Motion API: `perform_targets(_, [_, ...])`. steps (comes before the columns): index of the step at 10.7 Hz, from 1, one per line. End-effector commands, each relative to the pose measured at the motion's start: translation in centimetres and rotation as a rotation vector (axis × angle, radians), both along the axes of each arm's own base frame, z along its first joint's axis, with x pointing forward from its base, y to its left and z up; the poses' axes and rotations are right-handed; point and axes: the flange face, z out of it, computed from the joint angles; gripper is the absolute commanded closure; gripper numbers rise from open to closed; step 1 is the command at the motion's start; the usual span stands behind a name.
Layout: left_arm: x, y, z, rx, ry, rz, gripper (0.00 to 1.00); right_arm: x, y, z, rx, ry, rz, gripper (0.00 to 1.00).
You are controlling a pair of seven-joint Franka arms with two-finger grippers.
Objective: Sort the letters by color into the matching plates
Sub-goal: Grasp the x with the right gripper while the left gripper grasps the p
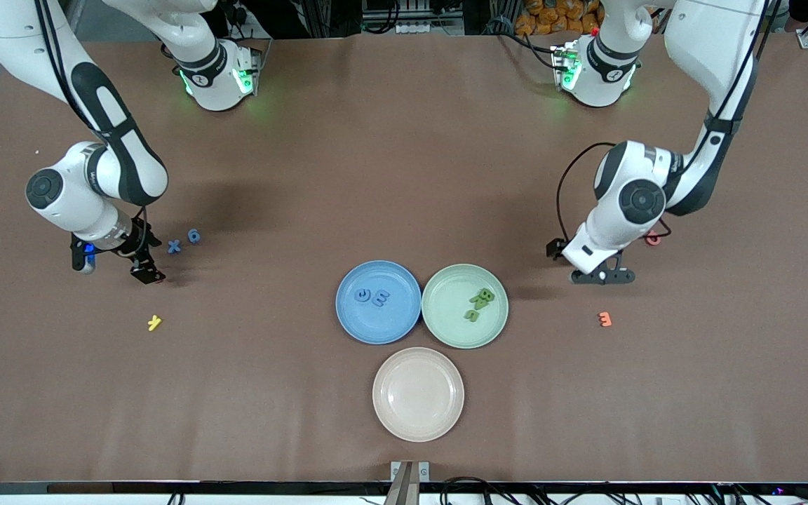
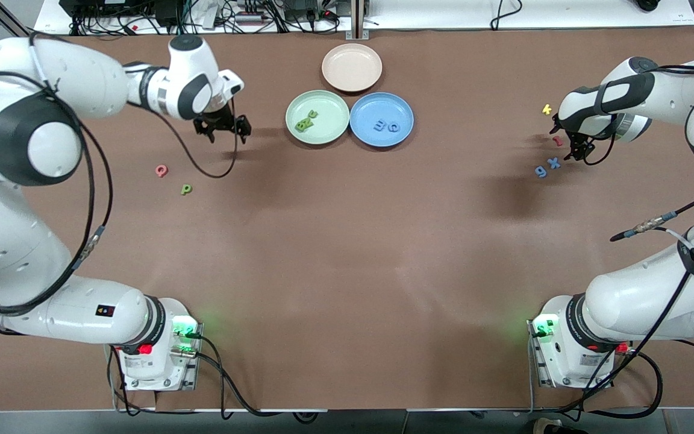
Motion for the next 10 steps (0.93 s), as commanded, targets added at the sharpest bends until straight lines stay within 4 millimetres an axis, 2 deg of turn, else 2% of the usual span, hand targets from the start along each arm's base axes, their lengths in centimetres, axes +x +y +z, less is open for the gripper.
perform_targets(1, [-4.9, 2.9, 0.9, 0.006, -0.025, 0.01, 0.0, -1.5, 0.2, 0.3, 0.014, -0.002, -0.038, 0.0])
perform_targets(2, [-5.8, 4.3, 0.1, 0.003, -0.039, 0.023, 0.0, -2.0, 0.4, -0.1, 0.02, 0.009, -0.046, 0.0])
perform_targets(4, [-5.8, 8.1, -0.7, 0.002, -0.045, 0.092, 0.0, -2.5, 0.7, -0.3, 0.025, 0.018, -0.048, 0.0])
perform_targets(7, [-7.9, 10.4, -2.1, -0.007, -0.078, 0.131, 0.0, -3.1, 1.3, -0.3, 0.034, 0.025, -0.052, 0.0])
perform_targets(10, [-9.4, 11.6, -2.0, -0.001, -0.066, 0.156, 0.0, -3.4, 1.4, -0.6, 0.032, 0.024, -0.048, 0.0])
